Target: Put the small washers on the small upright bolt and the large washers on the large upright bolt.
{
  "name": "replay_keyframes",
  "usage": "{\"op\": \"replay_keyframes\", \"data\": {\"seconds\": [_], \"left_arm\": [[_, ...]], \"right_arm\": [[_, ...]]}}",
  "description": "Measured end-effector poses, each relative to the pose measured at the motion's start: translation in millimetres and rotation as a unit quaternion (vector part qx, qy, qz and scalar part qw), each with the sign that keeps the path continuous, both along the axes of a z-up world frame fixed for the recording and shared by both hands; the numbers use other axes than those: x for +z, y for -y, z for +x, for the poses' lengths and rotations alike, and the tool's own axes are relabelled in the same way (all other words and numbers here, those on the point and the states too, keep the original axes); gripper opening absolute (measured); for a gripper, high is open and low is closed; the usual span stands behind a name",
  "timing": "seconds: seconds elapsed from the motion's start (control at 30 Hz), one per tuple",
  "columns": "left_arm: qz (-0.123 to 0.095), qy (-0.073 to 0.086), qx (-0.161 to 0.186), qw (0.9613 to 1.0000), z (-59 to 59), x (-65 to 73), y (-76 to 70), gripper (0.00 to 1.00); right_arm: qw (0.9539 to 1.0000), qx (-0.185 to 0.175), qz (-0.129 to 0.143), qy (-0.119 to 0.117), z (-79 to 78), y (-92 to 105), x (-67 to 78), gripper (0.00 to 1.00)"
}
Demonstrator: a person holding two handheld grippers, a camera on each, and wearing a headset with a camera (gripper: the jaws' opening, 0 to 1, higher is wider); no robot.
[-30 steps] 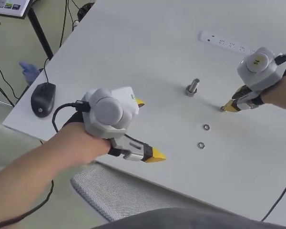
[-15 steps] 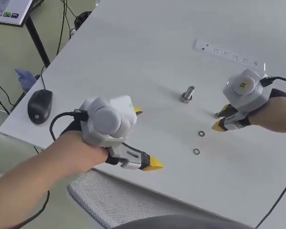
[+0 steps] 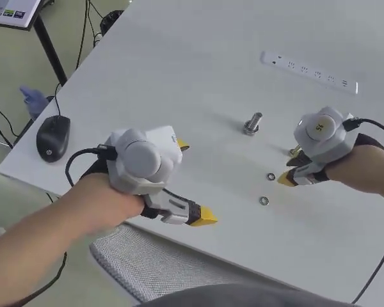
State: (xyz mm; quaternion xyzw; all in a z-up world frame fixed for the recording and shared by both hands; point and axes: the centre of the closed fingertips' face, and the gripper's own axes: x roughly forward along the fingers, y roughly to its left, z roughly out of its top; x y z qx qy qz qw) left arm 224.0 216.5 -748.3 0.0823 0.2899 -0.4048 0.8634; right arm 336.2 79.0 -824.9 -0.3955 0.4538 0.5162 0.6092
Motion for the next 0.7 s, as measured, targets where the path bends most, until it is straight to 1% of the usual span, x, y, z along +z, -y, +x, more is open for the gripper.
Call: {"op": "replay_keyframes", "data": {"seconds": [0.1,0.17,0.27,0.37,0.4,0.47,0.53,0.7], "left_arm": [[-0.001,0.000,-0.001,1.0000,0.2,0.0,0.4,0.90],[-0.002,-0.001,-0.001,1.0000,0.6,-0.7,0.6,0.91],[0.000,-0.002,0.000,1.0000,1.2,-2.4,1.2,0.92],[0.003,-0.008,0.001,1.0000,0.7,-4.6,2.7,0.96],[0.005,-0.015,0.003,0.9999,-0.2,-7.5,2.7,0.97],[0.006,-0.010,0.001,0.9999,-0.1,-8.4,4.1,0.99],[0.009,-0.013,-0.001,0.9999,-1.2,-10.2,4.1,0.99],[0.008,-0.015,-0.002,0.9998,-2.4,-10.4,4.5,0.99]], "right_arm": [[1.0000,-0.002,0.003,0.006,2.7,-1.8,-4.9,0.29],[1.0000,-0.003,0.004,0.006,4.1,-3.7,-9.5,0.30],[0.9998,0.015,0.007,0.006,2.8,-7.2,-16.4,0.30],[0.9998,0.019,-0.004,0.007,4.3,-5.0,-24.9,0.30],[0.9998,0.018,-0.005,0.006,5.4,-4.8,-27.8,0.30],[0.9999,0.015,-0.005,0.003,4.9,-5.3,-31.9,0.30],[0.9998,0.018,-0.007,0.004,4.7,-5.8,-35.3,0.30],[0.9998,0.016,-0.008,0.003,4.3,-5.6,-38.4,0.29]]}}
